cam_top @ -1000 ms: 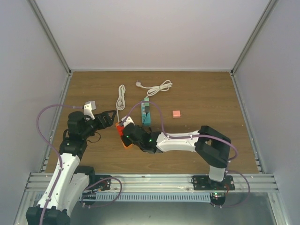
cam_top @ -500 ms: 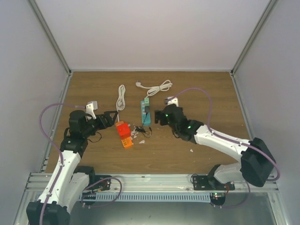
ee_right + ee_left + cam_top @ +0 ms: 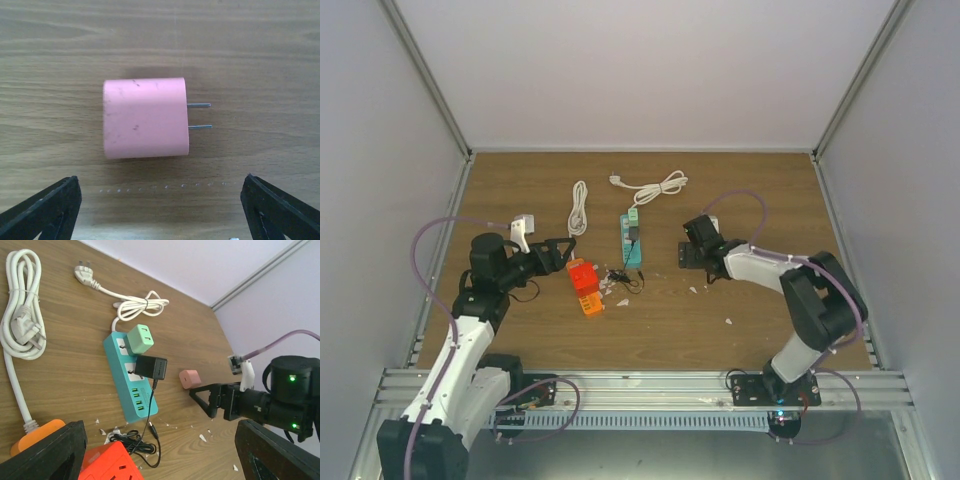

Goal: Insert the plug

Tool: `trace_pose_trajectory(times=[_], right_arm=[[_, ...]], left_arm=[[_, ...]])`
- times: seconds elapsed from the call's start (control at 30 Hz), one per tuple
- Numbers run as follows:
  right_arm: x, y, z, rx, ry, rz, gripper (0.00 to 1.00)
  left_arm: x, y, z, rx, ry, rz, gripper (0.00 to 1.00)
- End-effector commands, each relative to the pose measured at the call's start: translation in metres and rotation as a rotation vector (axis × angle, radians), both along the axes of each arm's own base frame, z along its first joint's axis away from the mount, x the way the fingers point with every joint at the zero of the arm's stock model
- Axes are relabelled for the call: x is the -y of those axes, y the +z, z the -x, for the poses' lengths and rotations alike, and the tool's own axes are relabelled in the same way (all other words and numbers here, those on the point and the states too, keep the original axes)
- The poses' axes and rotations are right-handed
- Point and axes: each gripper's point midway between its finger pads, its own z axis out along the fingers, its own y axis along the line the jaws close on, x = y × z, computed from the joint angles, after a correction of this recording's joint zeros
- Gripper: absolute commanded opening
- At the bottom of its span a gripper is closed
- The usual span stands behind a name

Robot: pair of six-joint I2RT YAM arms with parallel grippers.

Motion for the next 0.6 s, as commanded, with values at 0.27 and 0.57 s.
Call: trace_pose_trajectory(times=[0.27,0.57], right_arm=[[-0.002,-0.001,-0.034,0.014,0.002,-0.005,0.73],[-0.008,-0.016,-0.045,-0.016,0.01,-0.003,0.67]], left_arm=[[0.004,0.005,-0.002,0.041,-0.028,0.002,0.85],[0.006,0.007,-0.001,0.047,-0.036,0.006,0.85]])
